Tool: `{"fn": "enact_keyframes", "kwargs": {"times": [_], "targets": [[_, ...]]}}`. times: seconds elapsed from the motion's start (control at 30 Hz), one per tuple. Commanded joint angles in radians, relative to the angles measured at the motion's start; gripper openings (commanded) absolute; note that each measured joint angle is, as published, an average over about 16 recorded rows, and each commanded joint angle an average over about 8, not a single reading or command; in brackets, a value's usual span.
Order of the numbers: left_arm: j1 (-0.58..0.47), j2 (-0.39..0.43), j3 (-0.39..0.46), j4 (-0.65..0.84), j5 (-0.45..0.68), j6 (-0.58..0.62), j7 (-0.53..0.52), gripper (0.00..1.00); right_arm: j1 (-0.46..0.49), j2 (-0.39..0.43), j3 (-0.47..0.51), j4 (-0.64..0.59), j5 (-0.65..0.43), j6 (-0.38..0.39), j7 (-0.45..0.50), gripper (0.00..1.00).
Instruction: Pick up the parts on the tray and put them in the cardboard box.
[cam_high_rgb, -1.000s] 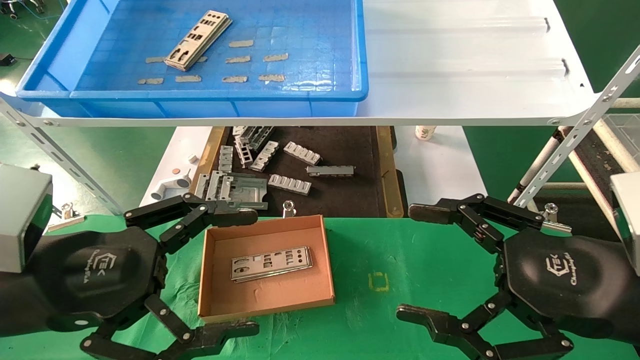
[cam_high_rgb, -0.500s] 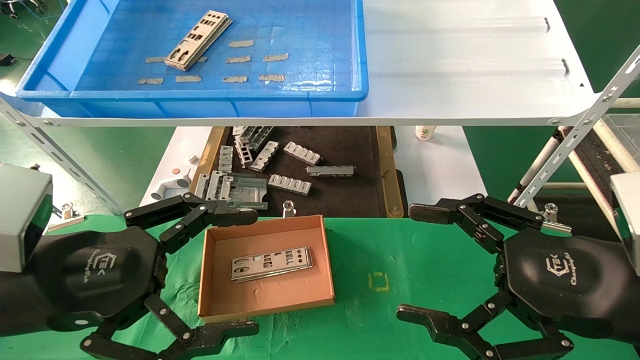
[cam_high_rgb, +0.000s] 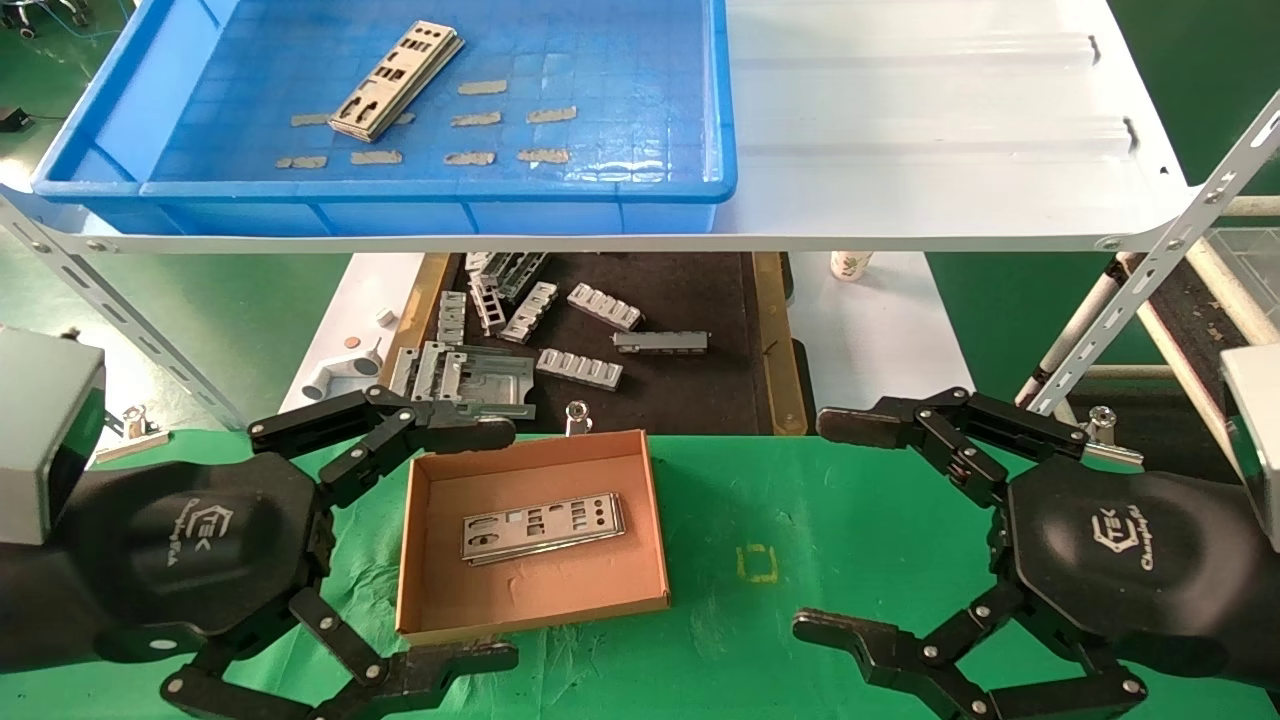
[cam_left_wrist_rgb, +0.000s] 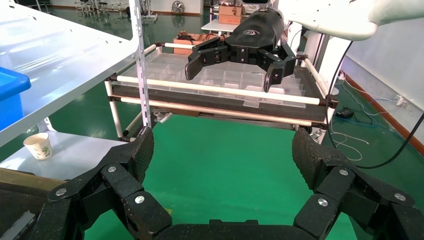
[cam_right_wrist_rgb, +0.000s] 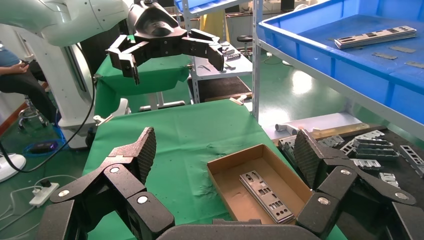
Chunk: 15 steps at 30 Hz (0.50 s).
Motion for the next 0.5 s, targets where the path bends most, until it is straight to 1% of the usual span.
{"fn": "enact_keyframes", "kwargs": {"times": [0.03,0.5], "targets": [[0.0,0.0,0.0,0.0,0.0,0.0,0.0,1.0,0.0,0.0,0.0,0.0,0.0,0.0,0.0,1.0],[0.0,0.0,0.0,0.0,0.0,0.0,0.0,1.0,0.0,0.0,0.0,0.0,0.0,0.0,0.0,1.0]]}}
